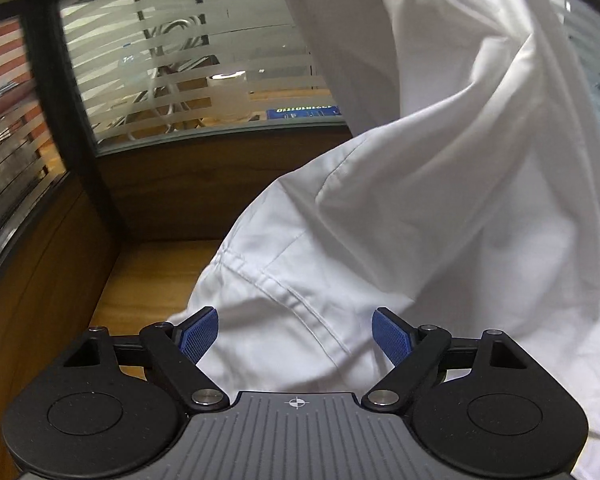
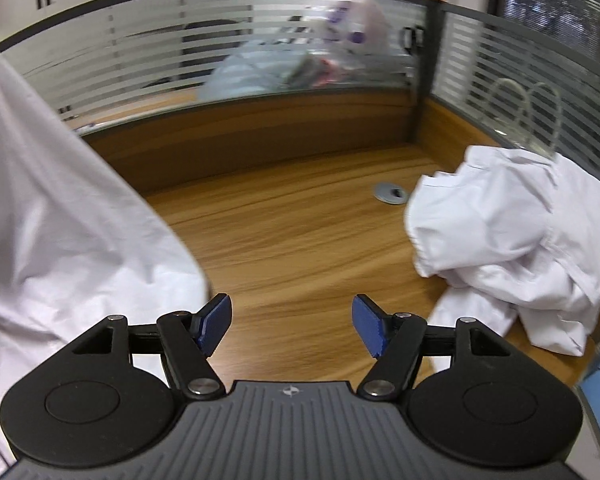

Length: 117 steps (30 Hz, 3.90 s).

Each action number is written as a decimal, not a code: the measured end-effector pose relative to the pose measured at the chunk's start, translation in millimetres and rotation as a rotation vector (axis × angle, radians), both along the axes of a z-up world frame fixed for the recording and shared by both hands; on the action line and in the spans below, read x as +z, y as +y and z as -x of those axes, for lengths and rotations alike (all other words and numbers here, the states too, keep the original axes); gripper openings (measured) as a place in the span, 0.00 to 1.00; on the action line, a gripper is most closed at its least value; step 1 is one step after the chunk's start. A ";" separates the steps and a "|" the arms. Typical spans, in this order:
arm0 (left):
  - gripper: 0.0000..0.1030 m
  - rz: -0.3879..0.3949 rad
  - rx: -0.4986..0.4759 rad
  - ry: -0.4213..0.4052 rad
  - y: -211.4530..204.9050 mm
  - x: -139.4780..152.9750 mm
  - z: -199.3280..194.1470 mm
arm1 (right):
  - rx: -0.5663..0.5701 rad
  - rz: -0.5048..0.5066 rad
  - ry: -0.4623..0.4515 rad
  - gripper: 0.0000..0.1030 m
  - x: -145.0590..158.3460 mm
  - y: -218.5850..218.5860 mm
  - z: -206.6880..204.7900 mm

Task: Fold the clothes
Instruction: 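Grasp the shirt edge with the left tool while the right tool grasps another edge, then lift the shirt high with both tools and shake it out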

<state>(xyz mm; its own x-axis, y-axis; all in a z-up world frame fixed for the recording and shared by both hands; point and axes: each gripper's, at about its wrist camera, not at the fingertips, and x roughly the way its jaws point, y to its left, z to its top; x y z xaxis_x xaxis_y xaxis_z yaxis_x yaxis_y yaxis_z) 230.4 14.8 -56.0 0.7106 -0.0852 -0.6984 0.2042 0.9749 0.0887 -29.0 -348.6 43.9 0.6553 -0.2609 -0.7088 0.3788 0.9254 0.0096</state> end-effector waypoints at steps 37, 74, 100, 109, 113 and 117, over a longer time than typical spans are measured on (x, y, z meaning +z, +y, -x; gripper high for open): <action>0.09 0.359 -0.603 0.070 -72.5 86.3 184.1 | 0.779 -0.288 -0.183 0.86 75.2 202.2 -160.9; 0.70 0.159 -0.410 -0.053 -25.7 53.8 175.2 | 0.569 -0.306 0.060 0.02 43.1 26.6 28.0; 0.03 0.334 -0.676 -0.040 -41.4 108.4 186.4 | 0.795 -0.035 -0.157 0.02 222.3 38.4 -99.2; 0.29 0.300 -0.548 -0.004 -28.0 102.4 176.3 | 0.760 -0.039 -0.034 0.23 110.1 70.0 -191.5; 0.46 0.285 -0.562 0.000 -29.0 98.7 181.7 | 0.677 -0.029 -0.050 0.70 99.5 57.1 -188.7; 0.56 0.287 -0.604 0.021 -45.7 93.3 176.9 | 0.669 -0.042 -0.101 0.84 112.4 36.8 -156.8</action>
<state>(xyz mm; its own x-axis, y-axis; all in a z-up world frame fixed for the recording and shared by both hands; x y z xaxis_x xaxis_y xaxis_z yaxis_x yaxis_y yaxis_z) 53.5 -30.9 37.3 0.4660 -0.6483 -0.6021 0.7203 0.6732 -0.1673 127.8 -311.9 156.3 0.7296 0.2503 -0.6364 -0.2799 0.9584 0.0560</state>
